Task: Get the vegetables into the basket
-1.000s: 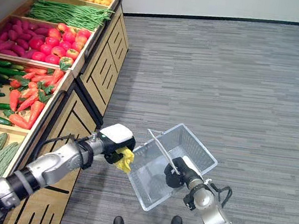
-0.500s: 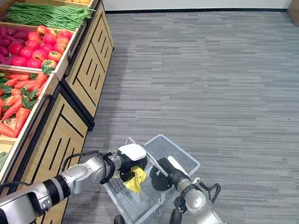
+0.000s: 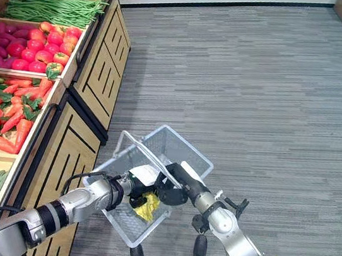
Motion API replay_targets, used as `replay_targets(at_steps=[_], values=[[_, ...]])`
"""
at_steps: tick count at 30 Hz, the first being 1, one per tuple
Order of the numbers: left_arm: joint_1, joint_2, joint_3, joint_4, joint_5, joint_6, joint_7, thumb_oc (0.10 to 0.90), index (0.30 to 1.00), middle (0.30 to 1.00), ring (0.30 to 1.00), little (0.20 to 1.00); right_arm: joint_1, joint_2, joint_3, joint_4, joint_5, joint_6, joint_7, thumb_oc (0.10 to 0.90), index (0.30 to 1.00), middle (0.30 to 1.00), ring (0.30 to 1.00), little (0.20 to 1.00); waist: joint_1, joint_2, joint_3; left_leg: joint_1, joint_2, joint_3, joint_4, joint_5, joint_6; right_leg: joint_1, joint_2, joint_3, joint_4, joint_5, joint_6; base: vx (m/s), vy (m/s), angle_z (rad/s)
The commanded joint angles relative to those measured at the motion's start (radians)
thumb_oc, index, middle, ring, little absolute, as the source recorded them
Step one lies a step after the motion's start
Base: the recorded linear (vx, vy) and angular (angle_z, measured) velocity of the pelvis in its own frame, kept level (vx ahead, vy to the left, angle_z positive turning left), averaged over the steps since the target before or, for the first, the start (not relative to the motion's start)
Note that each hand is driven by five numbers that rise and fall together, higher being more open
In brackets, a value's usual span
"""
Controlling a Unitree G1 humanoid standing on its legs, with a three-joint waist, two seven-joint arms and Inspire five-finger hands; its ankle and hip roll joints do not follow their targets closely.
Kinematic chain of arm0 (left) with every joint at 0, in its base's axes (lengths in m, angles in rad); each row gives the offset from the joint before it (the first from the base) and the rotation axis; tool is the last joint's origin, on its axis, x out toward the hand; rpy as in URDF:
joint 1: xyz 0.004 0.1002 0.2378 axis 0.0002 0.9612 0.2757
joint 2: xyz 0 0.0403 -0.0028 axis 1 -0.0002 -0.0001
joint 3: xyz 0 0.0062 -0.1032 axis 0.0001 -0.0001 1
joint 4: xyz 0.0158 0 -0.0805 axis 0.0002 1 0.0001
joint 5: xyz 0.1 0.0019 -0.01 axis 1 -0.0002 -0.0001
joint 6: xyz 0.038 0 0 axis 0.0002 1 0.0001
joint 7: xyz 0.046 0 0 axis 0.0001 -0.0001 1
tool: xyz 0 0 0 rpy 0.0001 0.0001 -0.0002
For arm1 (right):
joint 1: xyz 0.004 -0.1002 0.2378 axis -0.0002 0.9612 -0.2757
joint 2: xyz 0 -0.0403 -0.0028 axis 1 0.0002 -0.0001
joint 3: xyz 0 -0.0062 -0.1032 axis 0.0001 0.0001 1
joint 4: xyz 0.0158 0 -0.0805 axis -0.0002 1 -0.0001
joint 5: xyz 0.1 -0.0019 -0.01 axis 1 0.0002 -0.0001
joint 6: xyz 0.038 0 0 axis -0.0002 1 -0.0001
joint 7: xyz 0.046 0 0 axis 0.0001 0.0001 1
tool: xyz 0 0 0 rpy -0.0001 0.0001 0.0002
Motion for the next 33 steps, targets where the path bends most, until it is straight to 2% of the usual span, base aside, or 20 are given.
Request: replay_targets(at_steps=[1,8,15,18,20,24,28,33], values=[[-0.140,-0.012,-0.023,-0.026,0.008,-0.071,0.009,0.900,1.000,1.000,1.000,1.000,-0.087,0.096,-0.030,-0.215,0.139,-0.172,0.022,0.400,0.300,0.300,0.300,0.300,0.010,-0.074,-0.014,0.036,0.038,-0.003,0.000,-0.015,-0.069,0.055,-0.046,0.027,0.037,-0.056,0.064,0.00,0.000,0.00],[-0.174,0.012,-0.042,-0.072,0.019,-0.086,-0.012,0.900,1.000,1.000,1.000,1.000,-0.111,0.102,0.005,-0.222,0.177,-0.162,0.049,0.400,0.300,0.300,0.300,0.300,0.013,-0.077,-0.018,0.042,0.038,0.003,0.000,-0.018,-0.070,0.055,-0.046,0.033,0.035,-0.051,0.066,-0.01,0.006,-0.04],[-0.162,0.022,-0.034,-0.084,-0.001,-0.085,-0.015,0.900,1.000,1.000,1.000,1.000,-0.123,0.111,0.008,-0.205,0.149,-0.159,0.040,0.400,0.300,0.300,0.300,0.300,0.021,-0.074,-0.027,0.051,0.036,-0.006,0.000,-0.018,-0.069,0.071,-0.047,0.020,0.038,-0.058,0.063,0.00,-0.002,0.01],[-0.099,0.038,0.015,-0.063,-0.046,-0.057,-0.023,0.900,1.000,1.000,1.000,1.000,-0.109,0.125,0.018,-0.085,0.074,-0.112,0.031,0.400,0.300,0.300,0.300,0.300,0.034,-0.071,-0.036,0.058,0.034,-0.018,0.000,-0.018,-0.067,0.084,-0.049,0.014,0.044,-0.063,0.060,-0.01,-0.010,0.06],[-0.071,0.044,0.041,-0.062,-0.083,-0.045,-0.021,0.900,1.000,1.000,1.000,1.000,-0.095,0.133,0.013,-0.026,0.041,-0.102,0.024,0.400,0.300,0.300,0.300,0.300,0.040,-0.069,-0.041,0.060,0.034,-0.024,0.000,-0.019,-0.067,0.093,-0.050,0.009,0.045,-0.065,0.060,-0.01,-0.003,0.03],[-0.036,0.039,0.070,-0.058,-0.125,-0.028,-0.014,0.900,1.000,1.000,1.000,1.000,-0.065,0.131,-0.014,0.039,0.003,-0.094,0.013,0.400,0.300,0.300,0.300,0.300,0.043,-0.061,-0.046,0.060,0.033,-0.033,0.000,-0.019,-0.067,0.100,-0.051,0.001,0.046,-0.069,0.060,0.00,0.006,0.05],[0.082,0.047,0.127,-0.019,-0.189,-0.020,-0.018,0.900,1.000,1.000,1.000,1.000,-0.027,0.126,-0.075,0.144,-0.123,-0.101,-0.039,0.400,0.300,0.300,0.300,0.300,0.056,-0.053,-0.063,0.053,0.031,-0.054,0.000,-0.017,-0.068,0.110,-0.054,-0.015,0.044,-0.069,0.059,-0.02,-0.012,0.08],[0.198,0.057,0.200,0.055,-0.204,0.005,0.003,0.900,1.000,1.000,1.000,1.000,0.021,0.140,-0.123,0.220,-0.157,-0.096,-0.061,0.400,0.300,0.300,0.300,0.300,0.062,-0.055,-0.078,0.058,0.029,-0.066,0.000,-0.016,-0.066,0.123,-0.055,-0.025,0.046,-0.075,0.056,0.01,-0.005,0.16]])
